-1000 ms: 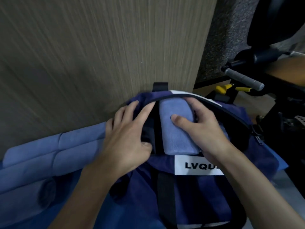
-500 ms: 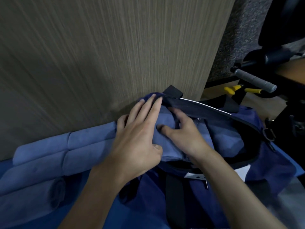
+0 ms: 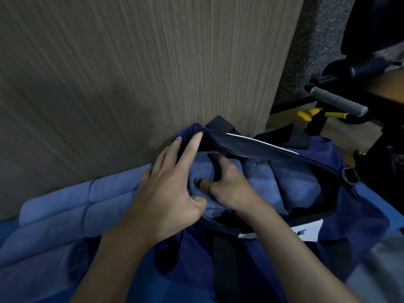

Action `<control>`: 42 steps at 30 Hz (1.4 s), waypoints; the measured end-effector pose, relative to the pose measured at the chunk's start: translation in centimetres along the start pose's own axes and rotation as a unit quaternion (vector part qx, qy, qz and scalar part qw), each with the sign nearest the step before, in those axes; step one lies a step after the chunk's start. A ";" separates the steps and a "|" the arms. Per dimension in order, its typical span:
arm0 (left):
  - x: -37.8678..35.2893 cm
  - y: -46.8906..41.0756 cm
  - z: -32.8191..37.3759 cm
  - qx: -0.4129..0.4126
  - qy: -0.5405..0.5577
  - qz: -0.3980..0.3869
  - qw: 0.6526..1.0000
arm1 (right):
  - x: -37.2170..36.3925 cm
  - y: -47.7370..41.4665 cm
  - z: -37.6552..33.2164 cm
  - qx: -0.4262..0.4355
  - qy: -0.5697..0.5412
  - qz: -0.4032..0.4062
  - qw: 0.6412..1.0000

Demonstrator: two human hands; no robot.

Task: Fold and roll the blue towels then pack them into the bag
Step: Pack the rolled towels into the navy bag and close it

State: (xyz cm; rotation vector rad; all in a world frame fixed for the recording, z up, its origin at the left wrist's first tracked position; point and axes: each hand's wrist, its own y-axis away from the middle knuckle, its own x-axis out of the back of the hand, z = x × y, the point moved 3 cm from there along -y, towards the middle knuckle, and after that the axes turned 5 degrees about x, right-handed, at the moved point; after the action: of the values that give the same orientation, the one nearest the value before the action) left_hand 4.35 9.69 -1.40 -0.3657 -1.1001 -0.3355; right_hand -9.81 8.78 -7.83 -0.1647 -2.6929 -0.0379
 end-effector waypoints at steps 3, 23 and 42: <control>0.0 0.4 0.4 -0.013 -0.007 0.005 1.000 | 0.1 -0.3 -0.5 0.022 -0.071 0.069 0.995; 0.3 0.5 -0.5 -0.009 0.006 0.020 1.000 | -1.1 1.5 -2.3 0.090 0.256 -0.114 0.956; 0.2 0.6 -1.1 -0.010 0.002 0.001 1.000 | -1.2 1.9 -2.6 0.097 0.307 -0.169 0.932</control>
State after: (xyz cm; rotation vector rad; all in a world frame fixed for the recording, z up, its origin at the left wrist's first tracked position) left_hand 5.62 9.71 -1.72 -0.3839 -1.0933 -0.3445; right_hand -7.40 10.40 -5.99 0.3248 -2.0518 0.0636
